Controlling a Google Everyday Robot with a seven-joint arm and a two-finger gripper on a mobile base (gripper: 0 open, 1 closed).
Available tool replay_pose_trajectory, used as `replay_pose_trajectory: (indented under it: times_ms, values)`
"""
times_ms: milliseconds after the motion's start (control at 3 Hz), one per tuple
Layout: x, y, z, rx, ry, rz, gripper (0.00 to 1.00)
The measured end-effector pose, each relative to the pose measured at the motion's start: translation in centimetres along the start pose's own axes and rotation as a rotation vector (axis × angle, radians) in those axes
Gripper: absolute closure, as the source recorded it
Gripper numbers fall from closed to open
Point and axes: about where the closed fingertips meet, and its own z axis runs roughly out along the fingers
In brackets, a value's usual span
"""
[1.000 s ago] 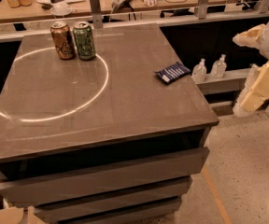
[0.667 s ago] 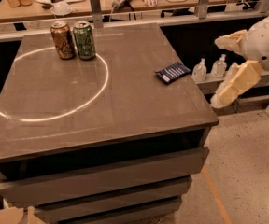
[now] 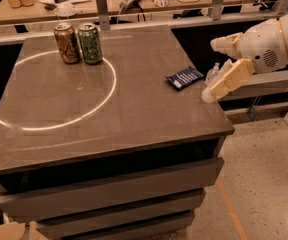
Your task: Knock green can over
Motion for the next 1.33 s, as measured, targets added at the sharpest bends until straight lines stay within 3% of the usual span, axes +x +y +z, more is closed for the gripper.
replay_pose_trajectory:
  times_ms: [333, 667, 1000, 1333]
  values:
    - [-0.1, -1.5, 1.2, 0.051, -0.019, 0.01, 0.0]
    - [-1.2, -4.9, 4.2, 0.108, -0.087, 0.015, 0.0]
    - [-2.9, -7.5, 7.4, 0.129, -0.152, -0.002, 0.0]
    - [-5.0, -9.3, 11.5, 0.085, -0.205, -0.043, 0.0]
